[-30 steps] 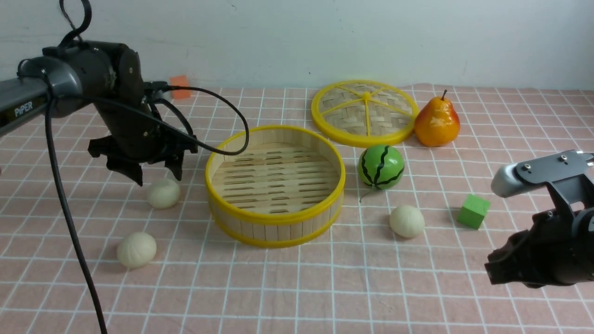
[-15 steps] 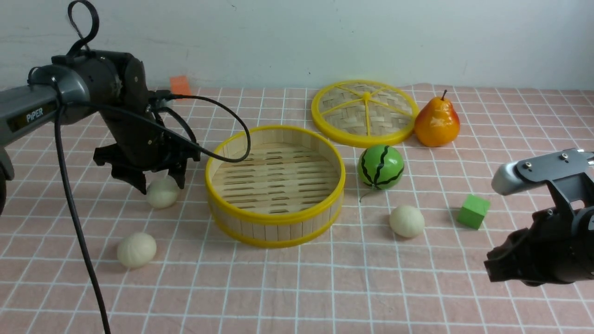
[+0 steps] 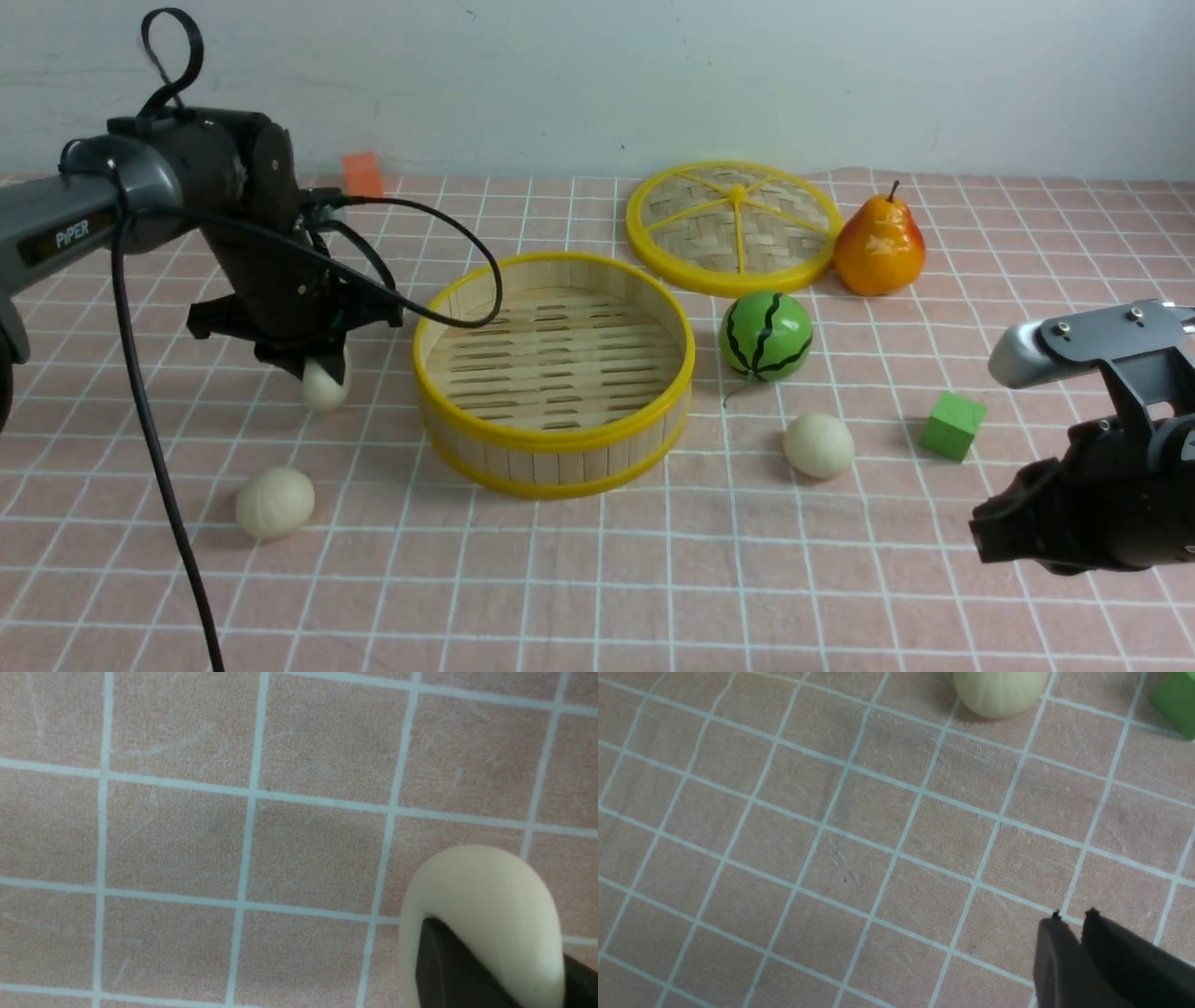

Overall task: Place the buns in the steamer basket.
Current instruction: Use the left arm to grab a steamed stuffed bun, then use the left arm to put the steamed stuffed bun into the steamer

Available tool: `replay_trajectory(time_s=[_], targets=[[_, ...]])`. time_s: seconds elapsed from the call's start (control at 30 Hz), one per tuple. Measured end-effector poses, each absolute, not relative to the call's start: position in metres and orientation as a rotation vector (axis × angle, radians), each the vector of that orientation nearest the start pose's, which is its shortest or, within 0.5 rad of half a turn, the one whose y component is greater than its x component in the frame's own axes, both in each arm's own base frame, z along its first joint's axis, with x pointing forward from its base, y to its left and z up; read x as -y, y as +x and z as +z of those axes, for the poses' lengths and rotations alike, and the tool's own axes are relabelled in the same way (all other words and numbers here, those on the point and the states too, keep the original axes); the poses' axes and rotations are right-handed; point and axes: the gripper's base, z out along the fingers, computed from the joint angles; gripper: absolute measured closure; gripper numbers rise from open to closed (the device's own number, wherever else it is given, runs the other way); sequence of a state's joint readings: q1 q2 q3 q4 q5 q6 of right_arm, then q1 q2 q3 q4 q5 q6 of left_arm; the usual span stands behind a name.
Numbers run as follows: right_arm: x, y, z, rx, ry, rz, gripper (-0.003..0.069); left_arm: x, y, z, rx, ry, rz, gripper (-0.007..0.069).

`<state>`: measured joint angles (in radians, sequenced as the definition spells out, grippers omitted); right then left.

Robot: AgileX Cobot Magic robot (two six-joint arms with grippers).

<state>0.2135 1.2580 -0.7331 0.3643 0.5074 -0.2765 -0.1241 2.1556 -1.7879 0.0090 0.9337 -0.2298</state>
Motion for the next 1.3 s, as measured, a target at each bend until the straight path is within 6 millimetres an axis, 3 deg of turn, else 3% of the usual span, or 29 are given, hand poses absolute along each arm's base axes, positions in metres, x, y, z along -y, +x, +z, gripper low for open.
replay_trajectory(time_s=[0.07, 0.2, 0.27, 0.3, 0.37, 0.47, 0.5, 0.53, 0.63, 0.73, 0.77, 0.83, 0.97, 1.13, 1.3], targets=[[-0.066, 0.232, 0.246, -2.481, -0.283, 0.325, 0.0574, 0.058, 0.462, 0.211, -2.774, -0.147, -0.091, 0.0593], [-0.066, 0.232, 0.246, -2.479, -0.282, 0.325, 0.0568, 0.073, 0.454, 0.260, -2.671, -0.149, -0.234, 0.0620], [-0.066, 0.232, 0.246, -2.479, -0.282, 0.325, 0.0566, 0.097, 0.449, 0.288, -2.594, -0.055, -0.311, 0.0620], [-0.066, 0.232, 0.246, -2.479, -0.282, 0.325, 0.0565, 0.099, 0.448, 0.291, -2.587, -0.038, -0.314, 0.0620], [-0.067, 0.232, 0.246, -2.479, -0.281, 0.327, 0.0561, 0.135, 0.443, 0.307, -2.499, 0.094, -0.373, 0.0620], [-0.067, 0.232, 0.246, -2.479, -0.280, 0.328, 0.0557, 0.165, 0.442, 0.299, -2.469, 0.189, -0.377, 0.0615], [-0.067, 0.232, 0.246, -2.480, -0.282, 0.328, 0.0555, 0.177, 0.444, 0.286, -2.472, 0.229, -0.354, 0.0598], [-0.067, 0.232, 0.246, -2.480, -0.282, 0.328, 0.0554, 0.178, 0.444, 0.284, -2.473, 0.235, -0.349, 0.0594], [-0.067, 0.232, 0.246, -2.482, -0.283, 0.329, 0.0552, 0.188, 0.458, 0.241, -2.508, 0.240, -0.267, 0.0490], [-0.067, 0.232, 0.246, -2.483, -0.283, 0.329, 0.0549, 0.187, 0.465, 0.224, -2.520, 0.190, -0.238, 0.0378], [-0.067, 0.232, 0.246, -2.483, -0.283, 0.329, 0.0549, 0.186, 0.465, 0.223, -2.520, 0.187, -0.235, 0.0370], [-0.067, 0.232, 0.246, -2.484, -0.284, 0.329, 0.0545, 0.183, 0.468, 0.222, -2.514, 0.135, -0.203, 0.0269], [-0.067, 0.232, 0.246, -2.484, -0.285, 0.329, 0.0544, 0.181, 0.468, 0.222, -2.513, 0.079, -0.183, 0.0183], [-0.067, 0.232, 0.246, -2.484, -0.285, 0.329, 0.0543, 0.178, 0.464, 0.224, -2.548, 0.061, -0.164, 0.0158], [-0.067, 0.231, 0.246, -2.487, -0.287, 0.330, 0.0540, 0.174, 0.455, 0.258, -2.503, 0.107, -0.165, 0.0156]])
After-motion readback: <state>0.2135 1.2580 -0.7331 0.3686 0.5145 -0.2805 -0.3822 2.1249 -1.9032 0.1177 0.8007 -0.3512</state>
